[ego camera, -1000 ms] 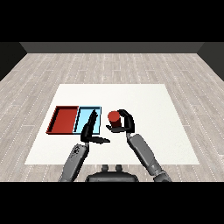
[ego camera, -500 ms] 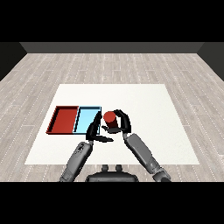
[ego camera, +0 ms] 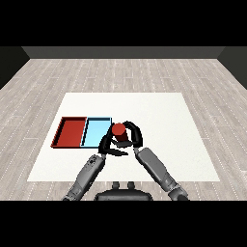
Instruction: Pick the red can and put it in the red box
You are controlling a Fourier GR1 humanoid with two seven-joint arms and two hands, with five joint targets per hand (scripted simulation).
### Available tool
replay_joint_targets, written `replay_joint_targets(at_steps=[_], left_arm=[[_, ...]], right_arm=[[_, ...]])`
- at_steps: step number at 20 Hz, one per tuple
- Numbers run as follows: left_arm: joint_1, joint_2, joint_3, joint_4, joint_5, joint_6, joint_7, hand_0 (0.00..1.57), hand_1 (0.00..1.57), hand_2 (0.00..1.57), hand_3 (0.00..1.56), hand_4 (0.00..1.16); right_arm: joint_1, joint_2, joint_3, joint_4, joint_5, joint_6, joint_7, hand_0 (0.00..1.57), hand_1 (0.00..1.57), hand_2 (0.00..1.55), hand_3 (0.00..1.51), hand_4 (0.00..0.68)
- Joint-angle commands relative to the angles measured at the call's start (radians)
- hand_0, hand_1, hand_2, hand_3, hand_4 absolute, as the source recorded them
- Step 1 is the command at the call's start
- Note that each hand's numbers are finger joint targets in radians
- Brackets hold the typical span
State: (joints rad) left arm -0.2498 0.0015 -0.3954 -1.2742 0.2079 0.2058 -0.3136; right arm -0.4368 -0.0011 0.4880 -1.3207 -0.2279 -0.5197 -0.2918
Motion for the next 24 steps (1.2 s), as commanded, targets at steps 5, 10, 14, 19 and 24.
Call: replay_joint_targets(at_steps=[5,10,14,19,24], left_arm=[[-0.032,-0.001,-0.077,0.04,0.077,0.045,-0.05,0.0,0.0,0.0,0.0,0.0],[-0.068,-0.001,-0.109,0.107,0.108,0.065,-0.094,0.0,0.0,0.0,0.0,0.0],[-0.02,-0.001,-0.03,0.001,0.058,-0.019,-0.023,0.0,0.0,0.0,0.0,0.0],[-0.162,-0.001,-0.132,0.229,0.158,0.102,-0.158,0.0,0.0,0.0,0.0,0.22],[-0.174,-0.001,-0.095,0.153,0.165,0.317,-0.034,0.74,0.74,0.89,0.71,0.82]], right_arm=[[-0.062,0.001,0.079,0.003,-0.082,-0.066,0.001,1.46,1.46,1.43,1.37,0.625],[-0.021,0.001,-0.016,0.067,-0.069,0.061,-0.069,1.49,1.49,1.45,1.38,0.617],[-0.044,0.001,0.104,0.021,-0.073,-0.06,-0.025,1.49,1.49,1.45,1.37,0.617],[-0.055,0.001,0.151,0.039,-0.146,-0.077,-0.062,1.49,1.49,1.46,1.37,0.646],[-0.115,0.001,0.166,0.027,-0.131,-0.132,-0.006,1.47,1.47,1.45,1.37,0.626]])
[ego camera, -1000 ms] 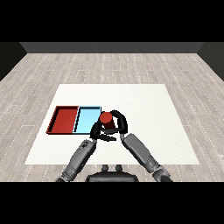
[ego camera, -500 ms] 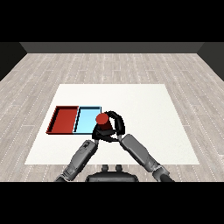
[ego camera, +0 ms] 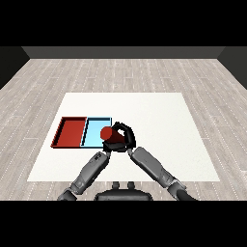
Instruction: Pick the red can and put it in the red box
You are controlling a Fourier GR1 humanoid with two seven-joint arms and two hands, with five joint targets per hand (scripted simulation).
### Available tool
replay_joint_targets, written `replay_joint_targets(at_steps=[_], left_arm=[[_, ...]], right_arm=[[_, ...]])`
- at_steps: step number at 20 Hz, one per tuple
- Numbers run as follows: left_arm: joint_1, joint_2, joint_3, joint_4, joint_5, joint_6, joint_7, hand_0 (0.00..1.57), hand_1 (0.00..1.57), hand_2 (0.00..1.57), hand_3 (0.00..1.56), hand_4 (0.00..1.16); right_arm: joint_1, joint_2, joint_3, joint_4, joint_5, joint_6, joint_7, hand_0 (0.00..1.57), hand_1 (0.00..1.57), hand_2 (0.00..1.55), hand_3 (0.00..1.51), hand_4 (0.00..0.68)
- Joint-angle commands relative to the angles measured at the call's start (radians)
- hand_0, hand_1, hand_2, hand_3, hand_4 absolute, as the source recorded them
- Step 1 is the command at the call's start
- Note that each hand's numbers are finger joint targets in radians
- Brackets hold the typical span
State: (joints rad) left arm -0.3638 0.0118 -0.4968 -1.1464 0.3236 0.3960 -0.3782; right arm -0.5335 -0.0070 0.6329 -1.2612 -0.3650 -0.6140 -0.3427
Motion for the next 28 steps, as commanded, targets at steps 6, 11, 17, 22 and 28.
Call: replay_joint_targets(at_steps=[6,11,17,22,28], left_arm=[[-0.124,-0.011,-0.019,0.071,0.048,0.217,0.089,1.51,1.51,1.47,1.39,0.88],[-0.037,-0.011,-0.039,0.002,0.018,0.278,0.039,1.57,1.57,1.52,1.41,1.0],[-0.012,0.008,-0.007,-0.101,-0.047,0.272,0.099,1.57,1.57,1.53,1.44,1.04],[-0.028,-0.011,0.018,-0.035,-0.057,0.263,0.058,1.57,1.57,1.53,1.45,1.12],[-0.021,-0.011,-0.002,-0.012,-0.067,0.283,0.012,1.57,1.57,1.54,1.47,1.12]], right_arm=[[0.005,0.007,0.082,0.008,-0.055,-0.045,-0.028,1.55,1.55,1.47,1.38,0.614],[0.019,0.007,-0.005,-0.004,0.005,0.042,-0.001,1.47,1.47,1.45,1.38,0.609],[-0.027,0.007,-0.025,0.023,-0.132,0.056,-0.059,1.42,1.42,1.41,1.36,0.474],[0.003,-0.001,0.022,-0.019,0.025,0.01,0.041,0.0,0.0,0.0,0.0,0.0],[-0.048,0.007,-0.015,-0.009,-0.003,0.011,0.042,0.0,0.0,0.0,0.0,0.0]])
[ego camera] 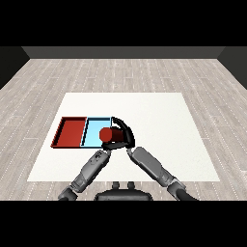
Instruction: Pick the red can and put it in the red box
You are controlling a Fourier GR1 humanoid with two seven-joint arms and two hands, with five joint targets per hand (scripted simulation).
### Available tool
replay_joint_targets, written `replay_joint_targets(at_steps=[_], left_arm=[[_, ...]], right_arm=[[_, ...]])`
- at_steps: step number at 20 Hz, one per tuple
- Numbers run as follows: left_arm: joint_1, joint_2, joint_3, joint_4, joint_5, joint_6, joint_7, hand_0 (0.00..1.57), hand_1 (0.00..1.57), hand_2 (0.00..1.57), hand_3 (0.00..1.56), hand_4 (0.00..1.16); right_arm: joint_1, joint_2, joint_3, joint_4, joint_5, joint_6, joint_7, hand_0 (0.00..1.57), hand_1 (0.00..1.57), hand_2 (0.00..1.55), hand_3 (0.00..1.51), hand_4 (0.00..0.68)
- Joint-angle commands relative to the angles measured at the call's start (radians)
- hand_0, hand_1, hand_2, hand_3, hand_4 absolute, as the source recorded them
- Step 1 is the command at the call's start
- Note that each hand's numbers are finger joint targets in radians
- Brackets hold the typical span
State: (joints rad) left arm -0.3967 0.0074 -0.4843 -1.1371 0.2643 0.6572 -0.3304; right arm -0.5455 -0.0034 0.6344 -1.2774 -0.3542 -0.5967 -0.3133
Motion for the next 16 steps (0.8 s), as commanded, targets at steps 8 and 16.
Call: replay_joint_targets(at_steps=[8,16], left_arm=[[0.082,-0.007,0.015,-0.074,-0.042,0.001,0.012,1.57,1.57,1.57,1.51,1.14],[0.064,0.07,0.124,-0.056,-0.045,-0.091,0.004,1.57,1.57,1.57,1.48,1.14]], right_arm=[[0.082,-0.101,-0.137,-0.188,0.052,0.044,0.07,0.0,0.0,0.0,0.0,0.0],[0.28,-0.185,-0.211,-0.403,0.063,0.126,0.033,0.0,0.0,0.0,0.0,0.0]])
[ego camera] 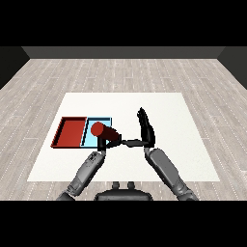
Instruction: Pick the red can and put it in the red box
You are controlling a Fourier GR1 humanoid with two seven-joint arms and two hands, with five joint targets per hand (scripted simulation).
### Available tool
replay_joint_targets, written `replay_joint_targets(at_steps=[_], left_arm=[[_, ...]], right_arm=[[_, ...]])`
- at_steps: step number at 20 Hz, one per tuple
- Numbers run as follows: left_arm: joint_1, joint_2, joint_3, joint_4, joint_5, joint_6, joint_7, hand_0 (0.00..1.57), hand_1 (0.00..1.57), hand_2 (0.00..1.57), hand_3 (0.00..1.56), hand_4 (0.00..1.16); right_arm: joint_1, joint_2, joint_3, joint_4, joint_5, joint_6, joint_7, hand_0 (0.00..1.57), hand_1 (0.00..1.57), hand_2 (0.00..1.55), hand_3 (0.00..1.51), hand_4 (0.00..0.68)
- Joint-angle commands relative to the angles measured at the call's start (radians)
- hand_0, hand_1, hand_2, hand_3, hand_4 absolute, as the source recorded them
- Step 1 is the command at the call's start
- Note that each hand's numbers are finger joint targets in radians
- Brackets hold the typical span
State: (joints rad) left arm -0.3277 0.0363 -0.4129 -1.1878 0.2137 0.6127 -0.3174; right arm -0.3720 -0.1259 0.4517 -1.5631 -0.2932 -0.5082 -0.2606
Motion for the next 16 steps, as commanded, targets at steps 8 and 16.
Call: replay_joint_targets(at_steps=[8,16], left_arm=[[-0.018,0.277,0.17,-0.015,-0.034,-0.073,0.04,1.57,1.57,1.57,1.47,1.12],[-0.045,0.387,0.305,0.149,-0.021,-0.124,0.102,1.57,1.57,1.57,1.49,1.12]], right_arm=[[0.278,-0.197,-0.212,-0.133,-0.088,0.109,-0.043,0.0,0.0,0.0,0.0,0.0],[0.388,-0.244,-0.274,-0.132,-0.063,0.124,-0.061,0.0,0.0,0.0,0.0,0.0]])
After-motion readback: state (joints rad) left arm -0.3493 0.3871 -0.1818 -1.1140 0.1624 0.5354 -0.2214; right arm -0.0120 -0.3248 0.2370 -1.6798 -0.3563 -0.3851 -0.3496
